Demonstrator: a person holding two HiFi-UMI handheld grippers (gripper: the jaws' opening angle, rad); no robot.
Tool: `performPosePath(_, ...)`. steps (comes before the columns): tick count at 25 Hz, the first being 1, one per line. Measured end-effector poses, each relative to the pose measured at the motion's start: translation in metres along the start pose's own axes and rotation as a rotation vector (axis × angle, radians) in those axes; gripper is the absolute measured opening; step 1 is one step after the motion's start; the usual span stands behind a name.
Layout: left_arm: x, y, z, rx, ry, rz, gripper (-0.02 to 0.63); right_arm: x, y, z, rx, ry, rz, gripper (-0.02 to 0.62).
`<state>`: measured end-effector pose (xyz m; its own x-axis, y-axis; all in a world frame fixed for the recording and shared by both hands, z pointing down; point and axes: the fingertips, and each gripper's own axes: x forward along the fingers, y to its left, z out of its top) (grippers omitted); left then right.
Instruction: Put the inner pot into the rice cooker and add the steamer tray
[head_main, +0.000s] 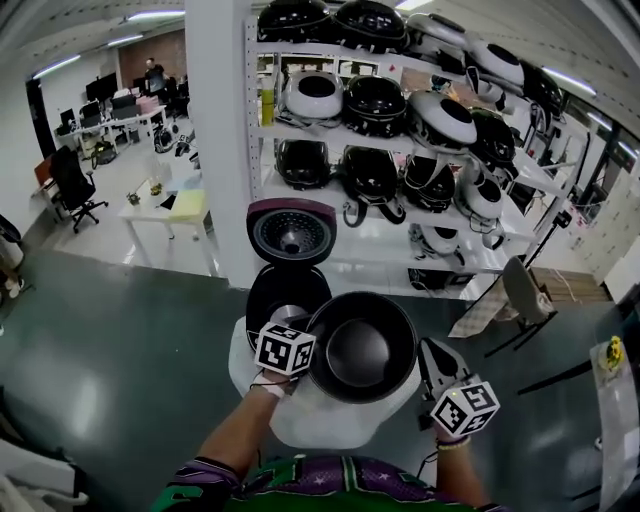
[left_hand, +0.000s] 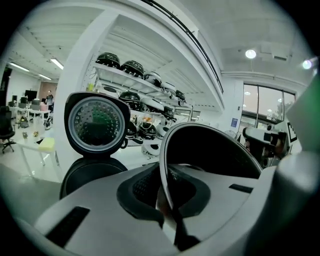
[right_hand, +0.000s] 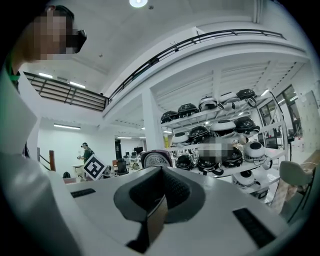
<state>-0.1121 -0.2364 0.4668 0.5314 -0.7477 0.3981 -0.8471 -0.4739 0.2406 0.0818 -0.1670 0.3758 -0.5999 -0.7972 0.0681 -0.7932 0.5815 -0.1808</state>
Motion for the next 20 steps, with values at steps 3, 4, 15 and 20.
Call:
performPosePath(3,-0.019,0.020,0.010,-0.008,-0.021,0.016,0.032,0.010,0.015,-0.001,0.011,-0.015,0.001,0.008)
performPosePath(4,-0.026,0.028,0.013,-0.004,-0.026,0.024,0.031,0.013,0.022,-0.002,0.014,-0.019,0.004,0.008)
performPosePath(15,-0.079,0.135,0.030,-0.050,-0.095,0.140,0.032,0.046,0.077,-0.029,0.010,0.050,0.039,0.008)
performPosePath(20,-0.086,0.176,0.034,-0.099,-0.118,0.191,0.032,0.066,0.086,-0.028,-0.007,0.061,0.063,0.008)
